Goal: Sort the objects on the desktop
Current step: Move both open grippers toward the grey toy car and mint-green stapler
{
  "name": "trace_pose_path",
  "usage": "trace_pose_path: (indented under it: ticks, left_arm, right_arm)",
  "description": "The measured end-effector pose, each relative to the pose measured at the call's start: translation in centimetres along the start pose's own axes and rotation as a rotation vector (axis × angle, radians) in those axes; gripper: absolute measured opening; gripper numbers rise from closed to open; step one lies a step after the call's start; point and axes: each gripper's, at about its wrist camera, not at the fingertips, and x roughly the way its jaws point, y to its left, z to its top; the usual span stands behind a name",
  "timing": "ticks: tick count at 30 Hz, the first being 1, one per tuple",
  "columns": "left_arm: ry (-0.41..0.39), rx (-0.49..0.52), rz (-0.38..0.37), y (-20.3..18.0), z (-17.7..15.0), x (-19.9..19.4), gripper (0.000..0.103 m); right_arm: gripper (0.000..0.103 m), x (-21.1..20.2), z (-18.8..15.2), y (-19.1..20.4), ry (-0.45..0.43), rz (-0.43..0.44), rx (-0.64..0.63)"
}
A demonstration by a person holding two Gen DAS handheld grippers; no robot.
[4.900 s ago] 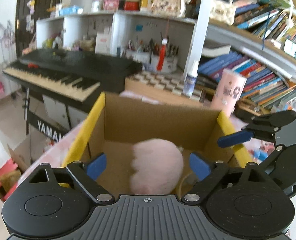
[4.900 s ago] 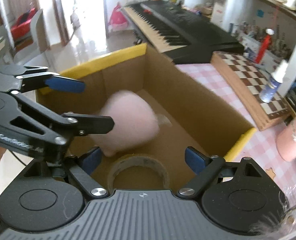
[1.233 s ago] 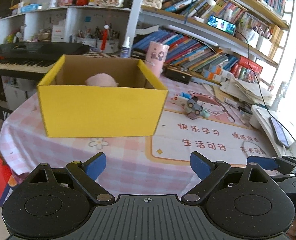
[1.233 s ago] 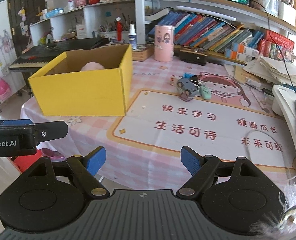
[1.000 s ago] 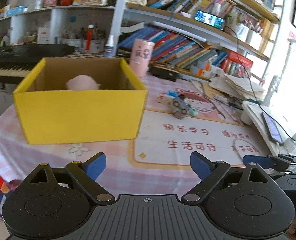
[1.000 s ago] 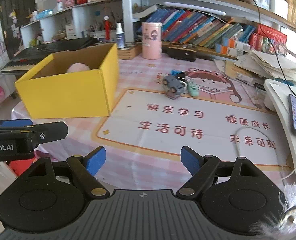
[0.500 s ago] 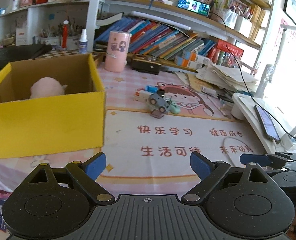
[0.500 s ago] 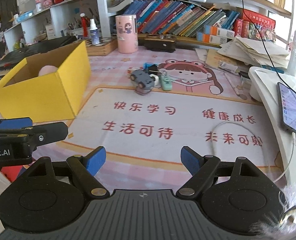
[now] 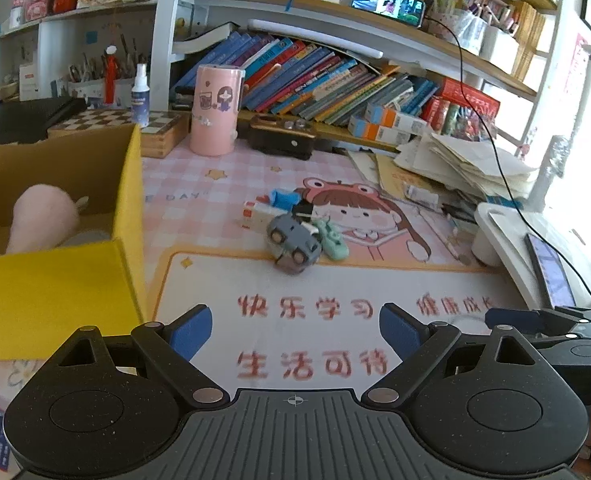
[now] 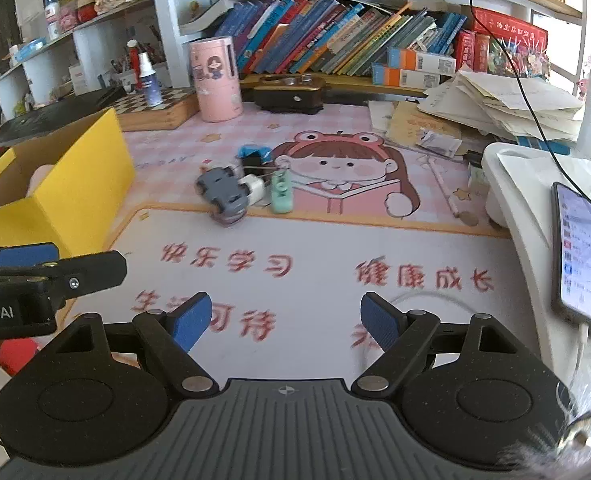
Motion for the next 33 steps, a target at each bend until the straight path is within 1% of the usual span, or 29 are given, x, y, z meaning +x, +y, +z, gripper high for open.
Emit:
trace_pose_path:
  ticks: [8,18,29,33]
  left_arm:
    - [-0.012,-0.015,0.048,-2.2,1.8,3.1,0.093]
    - [-0.018,-0.003,0.091,-3.5,3.9,7.5,0.093]
    - [0.019,0.036,0.145,-3.7,4.4,11.7,0.091]
    - [0.038,0.027,0.157,-3.5,4.2,12.7,0.091]
  right_arm:
    - [0.081,2.0,2.3,-3.0,0.004,0.037,-0.037]
    - [0.081,4.5,4.3,-5.7,0.012,0.073,-0.072]
    - [0.081,6.2,5.6,-6.6,0.024,0.107,-0.090]
    - [0.081,6.4,5.7,-6.8,0.025,0.113,-0.095]
